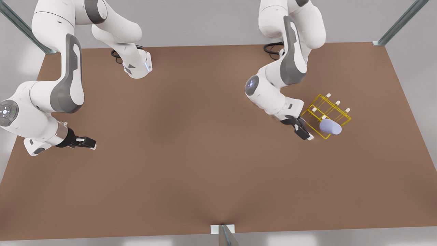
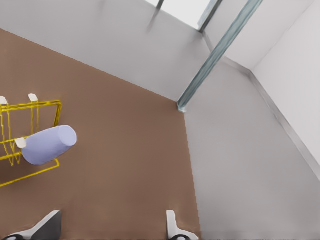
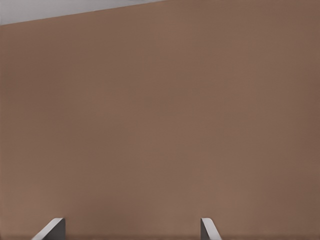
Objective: Place the cup on the cup holder
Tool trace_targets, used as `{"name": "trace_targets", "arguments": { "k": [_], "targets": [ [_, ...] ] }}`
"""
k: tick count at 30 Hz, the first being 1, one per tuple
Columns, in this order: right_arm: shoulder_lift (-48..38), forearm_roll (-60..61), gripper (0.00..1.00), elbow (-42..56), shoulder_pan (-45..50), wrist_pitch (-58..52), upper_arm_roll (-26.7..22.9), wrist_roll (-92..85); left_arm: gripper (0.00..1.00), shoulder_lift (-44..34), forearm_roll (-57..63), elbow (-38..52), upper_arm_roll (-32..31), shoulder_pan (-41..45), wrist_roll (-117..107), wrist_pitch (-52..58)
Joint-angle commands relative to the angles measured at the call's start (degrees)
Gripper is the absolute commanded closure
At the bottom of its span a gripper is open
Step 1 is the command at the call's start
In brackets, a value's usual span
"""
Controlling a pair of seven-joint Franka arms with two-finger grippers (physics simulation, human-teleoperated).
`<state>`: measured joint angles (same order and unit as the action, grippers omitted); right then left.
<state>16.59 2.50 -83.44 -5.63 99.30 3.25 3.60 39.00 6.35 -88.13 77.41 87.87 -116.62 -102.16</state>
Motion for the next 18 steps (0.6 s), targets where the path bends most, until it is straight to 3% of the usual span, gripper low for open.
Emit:
{"name": "trace_targets", "arguments": {
  "k": [1,3,4,5,6,7,8,9,10,14,18],
  "targets": [
    [-0.07,0.05,0.0,0.03,0.0,-0.07,0.0,-0.17,0.0,-7.35,-17.16,8.24,-6.82,-7.62,113.96,36.15],
    [-0.07,0.05,0.0,0.03,0.0,-0.07,0.0,-0.17,0.0,-15.26,-16.72,18.26,-41.26,-37.75,118.03,35.8],
    [-0.07,0.05,0.0,0.03,0.0,-0.07,0.0,-0.17,0.0,-16.85,-16.81,18.18,-53.31,-48.22,116.88,33.17],
    [-0.07,0.05,0.0,0.03,0.0,-0.07,0.0,-0.17,0.0,-17.55,-16.46,16.42,-68.69,-60.78,114.16,24.04],
    [-0.07,0.05,0.0,0.03,0.0,-0.07,0.0,-0.17,0.0,-22.29,-9.53,7.65,-76.62,-68.0,115.12,13.32],
    [-0.07,0.05,0.0,0.03,0.0,-0.07,0.0,-0.17,0.0,-25.81,-7.33,0.16,-77.41,-69.33,128.53,7.15],
    [-0.07,0.05,0.0,0.03,0.0,-0.07,0.0,-0.17,0.0,-23.71,-6.53,2.61,-76.27,-69.33,140.43,14.77],
    [-0.07,0.05,0.0,0.03,0.0,-0.07,0.0,-0.17,0.0,-19.49,-7.06,10.78,-73.99,-69.33,133.08,22.34],
    [-0.07,0.05,0.0,0.03,0.0,-0.07,0.0,-0.26,0.0,-17.64,-6.97,13.34,-73.9,-69.33,115.15,22.97],
    [0.02,0.13,0.0,0.03,-0.26,-0.07,0.09,-0.26,0.0,-24.32,-8.02,8.07,-74.16,-69.94,114.69,19.63],
    [0.11,0.13,0.0,0.03,-0.26,-0.07,0.09,-0.26,0.0,-22.3,-8.2,10.44,-74.34,-69.86,114.33,23.67]
  ]
}}
